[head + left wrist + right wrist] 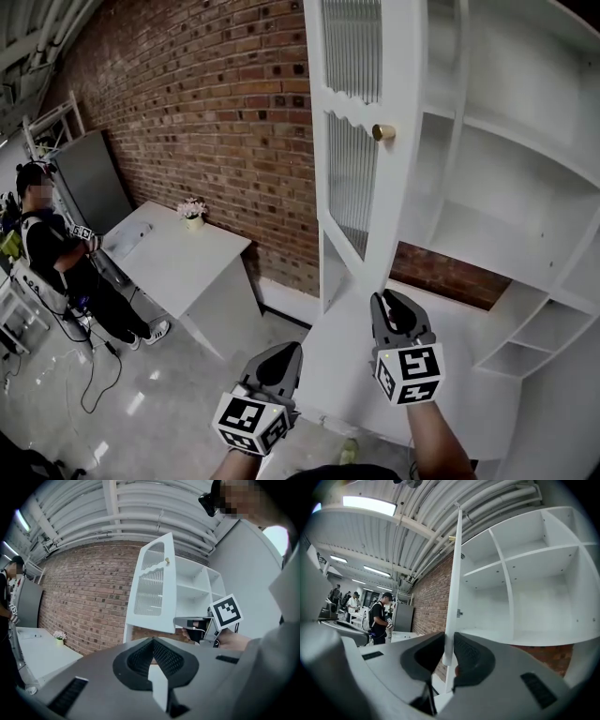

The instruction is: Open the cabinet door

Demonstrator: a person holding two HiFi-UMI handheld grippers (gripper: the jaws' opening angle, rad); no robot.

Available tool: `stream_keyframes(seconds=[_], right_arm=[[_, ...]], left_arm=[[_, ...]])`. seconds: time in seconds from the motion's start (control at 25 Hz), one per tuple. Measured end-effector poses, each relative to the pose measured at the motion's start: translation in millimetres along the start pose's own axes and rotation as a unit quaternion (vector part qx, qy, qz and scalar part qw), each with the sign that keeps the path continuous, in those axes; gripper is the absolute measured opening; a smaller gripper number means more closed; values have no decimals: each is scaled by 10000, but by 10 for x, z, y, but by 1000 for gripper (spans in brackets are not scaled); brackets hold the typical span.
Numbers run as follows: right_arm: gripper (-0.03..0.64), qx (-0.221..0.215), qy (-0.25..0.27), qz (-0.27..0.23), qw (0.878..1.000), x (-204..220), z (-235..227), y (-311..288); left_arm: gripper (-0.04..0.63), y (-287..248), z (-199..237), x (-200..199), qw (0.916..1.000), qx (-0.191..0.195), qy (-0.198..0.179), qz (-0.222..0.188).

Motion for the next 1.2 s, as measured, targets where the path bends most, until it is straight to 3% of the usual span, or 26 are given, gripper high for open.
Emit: stream_keyframes(seconds=[0.52,1.2], right_arm=[[51,-778,384,-30,9962,-105,866,-180],[41,-1270,416,10,9910,-119,1399,-566]], left_arm=[[6,475,249,-54,9996,-236,61,-144],[6,755,497,-82,9981,-546,52,-267]])
Point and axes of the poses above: the fingertips, and each gripper's own axes: y backward along the fingers, z to its left, x out of its underside, the point moved 9 cm from there along y, backward along the fingers, and after that the axes turned 6 degrees about -z, right-handed, at the moved point
